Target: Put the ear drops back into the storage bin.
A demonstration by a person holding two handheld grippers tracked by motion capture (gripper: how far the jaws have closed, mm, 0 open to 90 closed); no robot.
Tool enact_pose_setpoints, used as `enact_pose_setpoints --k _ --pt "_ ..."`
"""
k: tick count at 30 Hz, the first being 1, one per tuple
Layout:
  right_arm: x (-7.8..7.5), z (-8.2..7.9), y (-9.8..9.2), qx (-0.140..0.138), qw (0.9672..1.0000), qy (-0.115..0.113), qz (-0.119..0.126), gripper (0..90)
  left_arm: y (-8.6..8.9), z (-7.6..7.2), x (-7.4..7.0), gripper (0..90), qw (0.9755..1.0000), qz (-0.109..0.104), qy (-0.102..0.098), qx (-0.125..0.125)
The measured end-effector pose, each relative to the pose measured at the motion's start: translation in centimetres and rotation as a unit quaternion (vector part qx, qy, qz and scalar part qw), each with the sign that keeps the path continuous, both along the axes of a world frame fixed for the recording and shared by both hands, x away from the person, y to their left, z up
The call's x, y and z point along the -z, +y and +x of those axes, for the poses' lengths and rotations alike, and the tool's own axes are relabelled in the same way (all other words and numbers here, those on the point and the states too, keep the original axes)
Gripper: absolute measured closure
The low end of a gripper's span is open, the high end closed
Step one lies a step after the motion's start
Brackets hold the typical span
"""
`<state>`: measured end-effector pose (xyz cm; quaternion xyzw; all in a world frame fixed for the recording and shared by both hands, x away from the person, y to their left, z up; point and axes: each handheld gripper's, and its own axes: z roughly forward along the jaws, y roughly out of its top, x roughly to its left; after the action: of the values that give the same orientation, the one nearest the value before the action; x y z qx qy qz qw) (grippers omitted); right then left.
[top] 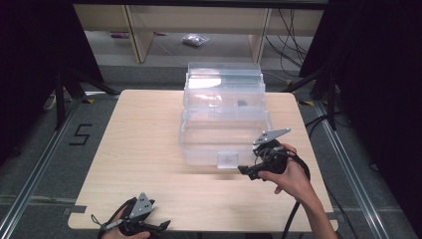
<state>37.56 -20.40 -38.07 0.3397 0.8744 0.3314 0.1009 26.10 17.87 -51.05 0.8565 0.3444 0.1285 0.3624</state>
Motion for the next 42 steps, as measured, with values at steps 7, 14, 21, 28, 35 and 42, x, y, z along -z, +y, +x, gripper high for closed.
enact_pose_setpoints --k 7,14,21,28,35,42 --pt "0.7 -1.5 -0.2 -0.011 0.9999 -0.003 0.003 19.4 0.1 0.1 -0.1 15.2 1.0 0.006 -0.006 0.004" --pt "1.3 -2.3 -0.1 -0.011 0.9999 0.001 0.011 19.4 0.1 0.1 -0.2 15.2 0.9999 0.008 -0.009 0.005" --pt "2.6 -3.5 0.4 -0.023 0.9996 -0.005 0.016 19.3 0.1 0.0 -0.1 15.2 1.0 0.004 -0.002 0.001" --pt "3.8 -4.3 0.9 -0.018 0.9995 0.003 0.024 18.9 0.1 0.1 -0.2 15.2 1.0 0.006 -0.006 0.005" --pt "6.1 -4.7 1.2 -0.025 0.9995 0.005 0.019 18.4 0.2 0.0 -0.3 15.2 1.0 -0.001 -0.006 0.004" --pt "7.1 -5.2 1.3 -0.026 0.9992 -0.002 0.031 17.7 0.1 0.0 -0.2 15.2 1.0 -0.001 -0.007 0.005"
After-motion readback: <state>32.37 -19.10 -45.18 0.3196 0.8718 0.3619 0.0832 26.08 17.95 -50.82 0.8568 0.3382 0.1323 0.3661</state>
